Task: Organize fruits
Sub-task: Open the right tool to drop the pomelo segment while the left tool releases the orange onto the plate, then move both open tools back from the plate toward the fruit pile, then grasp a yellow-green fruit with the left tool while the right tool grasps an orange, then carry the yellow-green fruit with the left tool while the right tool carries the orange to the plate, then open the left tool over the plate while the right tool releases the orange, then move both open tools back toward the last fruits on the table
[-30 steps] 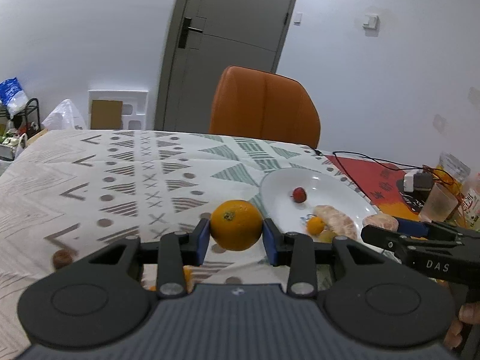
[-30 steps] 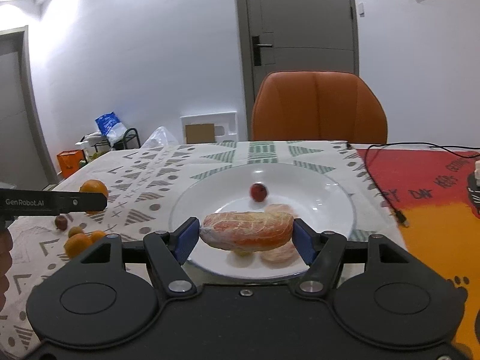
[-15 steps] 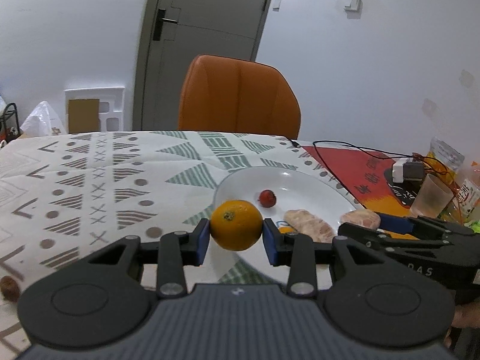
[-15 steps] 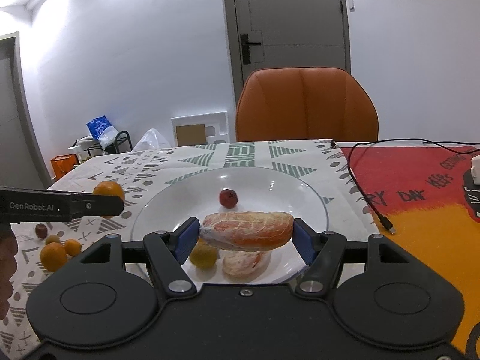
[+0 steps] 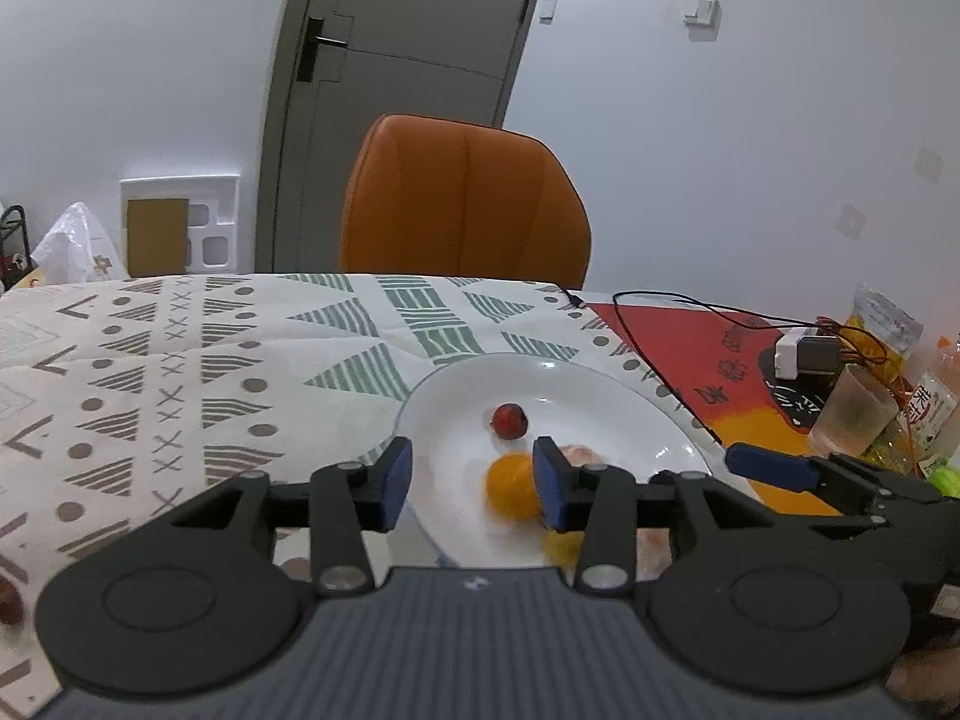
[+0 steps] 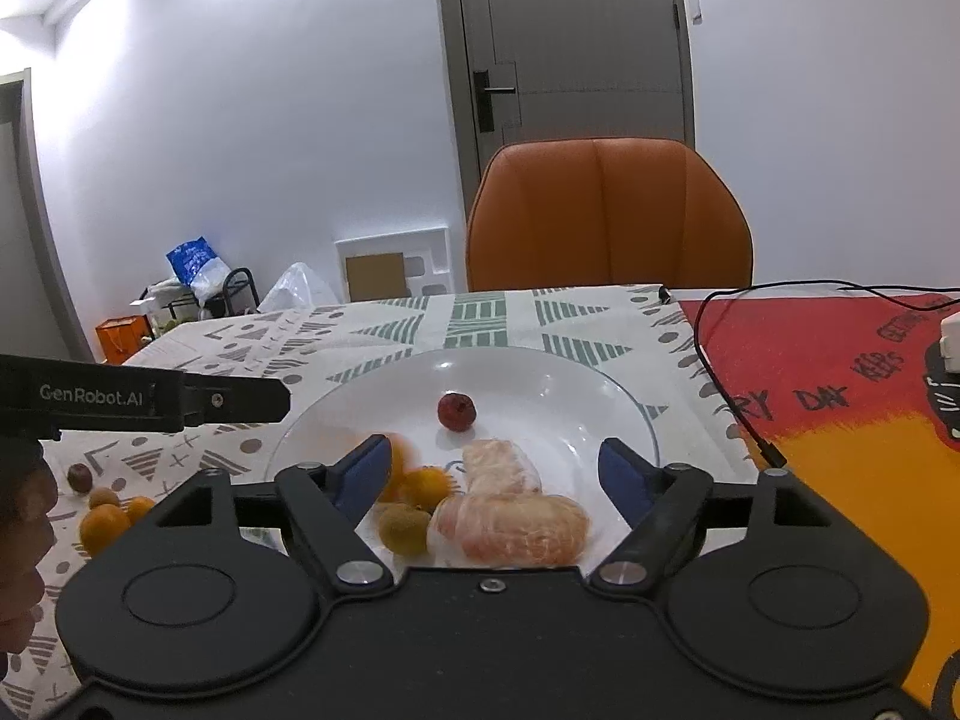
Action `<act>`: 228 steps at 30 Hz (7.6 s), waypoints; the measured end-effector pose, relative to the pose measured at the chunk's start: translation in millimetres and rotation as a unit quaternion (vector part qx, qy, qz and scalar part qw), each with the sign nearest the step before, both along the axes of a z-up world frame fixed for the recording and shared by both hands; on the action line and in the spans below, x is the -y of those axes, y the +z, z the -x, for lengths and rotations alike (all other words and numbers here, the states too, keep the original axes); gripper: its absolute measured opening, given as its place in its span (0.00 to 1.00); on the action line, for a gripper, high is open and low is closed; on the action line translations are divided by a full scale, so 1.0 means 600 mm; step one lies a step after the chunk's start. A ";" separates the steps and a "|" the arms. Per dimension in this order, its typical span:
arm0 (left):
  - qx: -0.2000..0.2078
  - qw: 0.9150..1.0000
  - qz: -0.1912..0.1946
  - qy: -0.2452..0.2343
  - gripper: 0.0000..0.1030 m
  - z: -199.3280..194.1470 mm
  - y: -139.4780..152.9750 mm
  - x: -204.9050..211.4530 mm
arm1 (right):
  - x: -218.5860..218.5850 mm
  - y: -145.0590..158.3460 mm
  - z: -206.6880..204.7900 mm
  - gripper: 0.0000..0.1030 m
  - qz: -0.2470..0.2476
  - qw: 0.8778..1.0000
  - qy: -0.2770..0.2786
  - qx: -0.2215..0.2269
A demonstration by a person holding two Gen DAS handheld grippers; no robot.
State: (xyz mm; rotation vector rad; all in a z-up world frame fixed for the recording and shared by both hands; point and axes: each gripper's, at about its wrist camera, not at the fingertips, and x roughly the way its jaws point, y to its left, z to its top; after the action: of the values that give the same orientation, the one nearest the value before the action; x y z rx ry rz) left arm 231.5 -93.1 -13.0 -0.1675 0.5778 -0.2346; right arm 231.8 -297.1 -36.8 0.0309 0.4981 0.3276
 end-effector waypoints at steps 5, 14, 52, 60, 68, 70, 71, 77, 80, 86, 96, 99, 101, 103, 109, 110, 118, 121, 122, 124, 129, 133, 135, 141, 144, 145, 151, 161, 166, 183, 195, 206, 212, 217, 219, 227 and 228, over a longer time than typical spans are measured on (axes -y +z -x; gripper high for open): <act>-0.006 1.000 0.003 0.014 0.47 0.024 0.002 -0.018 | -0.003 0.010 0.021 0.77 -0.005 1.000 0.001 0.002; -0.001 0.999 -0.006 0.034 0.55 0.073 0.013 -0.051 | -0.025 0.023 0.062 0.82 -0.008 1.000 0.013 0.011; -0.001 0.992 -0.033 0.119 0.89 0.197 -0.014 -0.205 | -0.120 0.023 0.124 1.00 -0.041 0.996 0.080 -0.023; -0.009 0.991 -0.021 0.135 0.86 0.199 -0.027 -0.234 | -0.153 0.018 0.122 1.00 -0.039 0.993 0.105 -0.027; -0.017 0.991 -0.017 0.133 0.78 0.198 -0.043 -0.241 | -0.185 0.012 0.119 1.00 -0.028 0.991 0.128 -0.030; -0.019 0.991 -0.016 0.134 0.76 0.195 -0.049 -0.241 | -0.190 0.011 0.117 0.99 -0.027 0.991 0.131 -0.031; -0.020 0.991 -0.017 0.133 0.73 0.194 -0.052 -0.241 | -0.193 0.010 0.117 0.98 -0.026 0.990 0.133 -0.031; -0.034 0.991 -0.009 0.130 0.59 0.181 -0.071 -0.245 | -0.206 0.003 0.111 0.88 -0.020 0.989 0.140 -0.036; -0.039 0.991 -0.009 0.128 0.59 0.175 -0.080 -0.242 | -0.215 -0.002 0.109 0.86 -0.016 0.988 0.146 -0.041; -0.042 0.991 -0.006 0.128 0.58 0.164 -0.088 -0.243 | -0.232 -0.010 0.102 0.81 -0.016 0.986 0.158 -0.049; -0.044 0.990 0.000 0.135 0.52 0.153 -0.093 -0.262 | -0.274 -0.030 0.078 0.68 -0.023 0.980 0.183 -0.075; -0.046 0.990 0.003 0.136 0.50 0.154 -0.092 -0.269 | -0.285 -0.035 0.075 0.68 -0.022 0.978 0.191 -0.080; -0.046 0.990 0.003 0.136 0.50 0.153 -0.092 -0.272 | -0.293 -0.039 0.072 0.66 -0.022 0.977 0.195 -0.084; -0.046 0.990 0.004 0.136 0.50 0.152 -0.093 -0.274 | -0.298 -0.045 0.070 0.59 -0.022 0.976 0.199 -0.089; -0.046 0.991 0.008 0.129 0.48 0.145 -0.092 -0.272 | -0.302 -0.051 0.067 0.35 -0.027 0.971 0.217 -0.097; -0.046 0.991 0.008 0.127 0.48 0.143 -0.091 -0.270 | -0.300 -0.051 0.067 0.34 -0.028 0.971 0.216 -0.097; -0.043 0.993 0.007 0.110 0.48 0.128 -0.089 -0.249 | -0.276 -0.039 0.069 0.34 -0.036 0.974 0.207 -0.087; -0.043 0.994 0.007 0.103 0.45 0.122 -0.090 -0.238 | -0.266 -0.038 0.068 0.34 -0.036 0.976 0.200 -0.083; -0.044 0.994 0.005 0.102 0.43 0.120 -0.091 -0.235 | -0.262 -0.037 0.067 0.34 -0.037 0.976 0.198 -0.083; -0.048 0.994 0.006 0.100 0.36 0.115 -0.093 -0.232 | -0.253 -0.035 0.066 0.34 -0.041 0.977 0.192 -0.081; -0.053 0.993 0.009 0.102 0.23 0.106 -0.095 -0.225 | -0.230 -0.023 0.065 0.34 -0.050 0.981 0.176 -0.069; -0.037 0.995 0.005 0.087 0.23 0.108 -0.080 -0.208 | -0.207 -0.014 0.061 0.34 -0.056 0.984 0.160 -0.060; -0.033 0.996 0.006 0.082 0.23 0.107 -0.074 -0.198 | -0.195 -0.011 0.057 0.34 -0.058 0.985 0.151 -0.056; -0.022 0.998 0.004 0.064 0.23 0.101 -0.058 -0.169 | -0.159 -0.007 0.050 0.34 -0.065 0.989 0.123 -0.049; -0.019 0.998 0.004 0.056 0.23 0.096 -0.052 -0.156 | -0.141 -0.006 0.047 0.34 -0.068 0.990 0.111 -0.045; -0.018 0.998 0.003 0.054 0.23 0.094 -0.051 -0.153 | -0.136 -0.006 0.046 0.34 -0.069 0.991 0.107 -0.044; -0.014 0.999 -0.001 0.039 0.23 0.085 -0.044 -0.128 | -0.108 -0.005 0.039 0.34 -0.073 0.993 0.081 -0.042; -0.005 1.000 -0.007 0.014 0.23 0.068 -0.031 -0.090 | -0.070 -0.009 0.034 0.39 -0.072 0.996 0.039 -0.038; -0.002 1.000 -0.013 -0.003 0.23 0.056 -0.027 -0.063 | -0.055 -0.007 0.038 0.39 -0.074 0.996 0.035 -0.037; 0.008 0.999 -0.025 -0.043 0.23 0.027 -0.012 0.010 | -0.016 -0.013 0.050 0.39 -0.075 0.996 0.023 -0.045; -0.002 0.999 -0.026 -0.027 0.32 0.032 -0.011 0.001 | -0.017 -0.014 0.053 0.46 -0.074 0.996 0.025 -0.046; -0.009 0.999 -0.032 0.030 0.68 0.055 -0.012 -0.067 | -0.054 -0.015 0.057 0.59 -0.069 0.996 0.042 -0.042; -0.015 0.998 -0.036 0.058 0.79 0.061 -0.013 -0.097 | -0.075 -0.012 0.057 0.74 -0.067 0.996 0.055 -0.038; -0.024 0.996 -0.045 0.075 0.85 0.067 -0.020 -0.114 | -0.091 -0.011 0.060 0.93 -0.066 0.996 0.059 -0.028; -0.027 0.995 -0.046 0.079 0.86 0.069 -0.023 -0.122 | -0.095 -0.010 0.060 0.94 -0.069 0.995 0.064 -0.028; -0.034 0.994 -0.047 0.093 0.87 0.078 -0.034 -0.147 | -0.122 -0.013 0.060 1.00 -0.064 0.994 0.079 -0.029; -0.035 0.994 -0.046 0.096 0.87 0.080 -0.035 -0.152 | -0.125 -0.013 0.060 1.00 -0.063 0.994 0.081 -0.030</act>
State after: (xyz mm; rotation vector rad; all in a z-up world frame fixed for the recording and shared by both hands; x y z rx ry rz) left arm 183.7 -2.1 -34.1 -0.1414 0.6362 -0.0153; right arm 195.8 -221.9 -44.9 0.1235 0.5398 0.5189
